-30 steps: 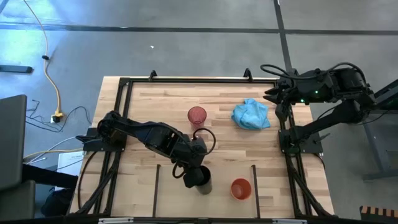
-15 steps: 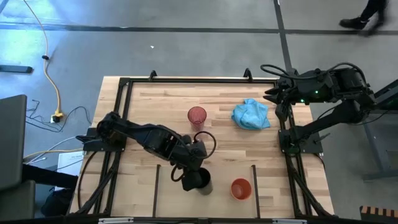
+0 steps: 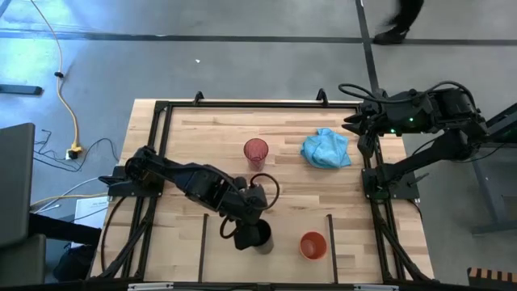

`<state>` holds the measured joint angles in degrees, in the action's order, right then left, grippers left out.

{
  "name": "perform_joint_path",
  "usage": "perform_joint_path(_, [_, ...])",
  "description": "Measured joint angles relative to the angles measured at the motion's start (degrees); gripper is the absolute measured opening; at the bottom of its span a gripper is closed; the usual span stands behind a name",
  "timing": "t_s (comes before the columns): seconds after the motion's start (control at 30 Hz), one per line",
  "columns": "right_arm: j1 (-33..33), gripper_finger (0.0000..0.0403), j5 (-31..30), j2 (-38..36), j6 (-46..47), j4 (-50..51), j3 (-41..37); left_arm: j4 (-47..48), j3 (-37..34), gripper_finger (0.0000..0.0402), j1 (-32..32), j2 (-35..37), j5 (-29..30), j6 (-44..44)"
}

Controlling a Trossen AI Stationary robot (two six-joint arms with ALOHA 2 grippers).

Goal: Stack small to large cups/mugs on shelf
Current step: Put the black cup on the shelf

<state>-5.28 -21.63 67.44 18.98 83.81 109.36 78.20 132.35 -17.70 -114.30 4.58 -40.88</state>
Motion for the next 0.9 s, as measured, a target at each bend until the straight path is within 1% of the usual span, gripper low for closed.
perform_joint_path(0.67, [-0.01, 0.0078, -0.24, 0.0, 0.44, -0.02, 0.0, 0.78, 0.0, 0.0, 0.09, -0.02, 0.63, 0.47])
perform_joint_path(0.9, [-0.01, 0.0078, -0.22, 0.0, 1.03, 0.0, 0.0, -0.61, 0.0, 0.0, 0.09, -0.02, 0.42, 0.59])
